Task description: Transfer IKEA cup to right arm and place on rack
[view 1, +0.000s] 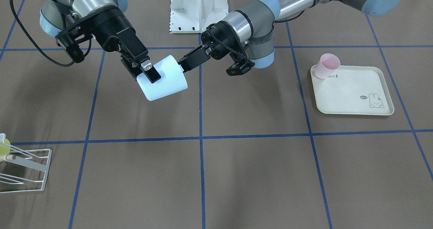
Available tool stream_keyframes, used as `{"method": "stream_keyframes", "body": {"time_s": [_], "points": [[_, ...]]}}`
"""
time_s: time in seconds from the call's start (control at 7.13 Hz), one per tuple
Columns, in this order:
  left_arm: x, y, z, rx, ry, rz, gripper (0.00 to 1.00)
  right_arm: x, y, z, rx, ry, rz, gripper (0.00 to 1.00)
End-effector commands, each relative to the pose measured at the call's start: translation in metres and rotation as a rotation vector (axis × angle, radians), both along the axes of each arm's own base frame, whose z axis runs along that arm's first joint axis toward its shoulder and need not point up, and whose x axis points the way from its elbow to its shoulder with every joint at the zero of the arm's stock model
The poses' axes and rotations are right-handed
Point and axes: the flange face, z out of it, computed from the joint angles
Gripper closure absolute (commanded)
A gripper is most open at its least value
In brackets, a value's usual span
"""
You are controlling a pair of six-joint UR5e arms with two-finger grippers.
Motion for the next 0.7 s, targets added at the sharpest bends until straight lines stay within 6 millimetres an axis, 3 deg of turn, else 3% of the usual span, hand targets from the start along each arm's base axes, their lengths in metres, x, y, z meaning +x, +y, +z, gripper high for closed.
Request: {"method": "stream_keyframes", "body": {"time_s": [0.0,0.42,0.56], "points": [[0.003,0.0034,-0.0038,0.002,0.004,0.006,1.0,-0.0003,0.0002,0.0008,0.0,0.002,0.0,0.0],[0.0052,0.0034,-0.0037,-0.001,-0.001,0.008,1.0,0.0003,-0.0003,0.0017,-0.001,0.003,0.0,0.03],[0.006,0.0042,-0.0037,0.0,-0.001,0.011,1.0,-0.0003,0.0004,0.0015,0.001,0.003,-0.001,0.32]]}}
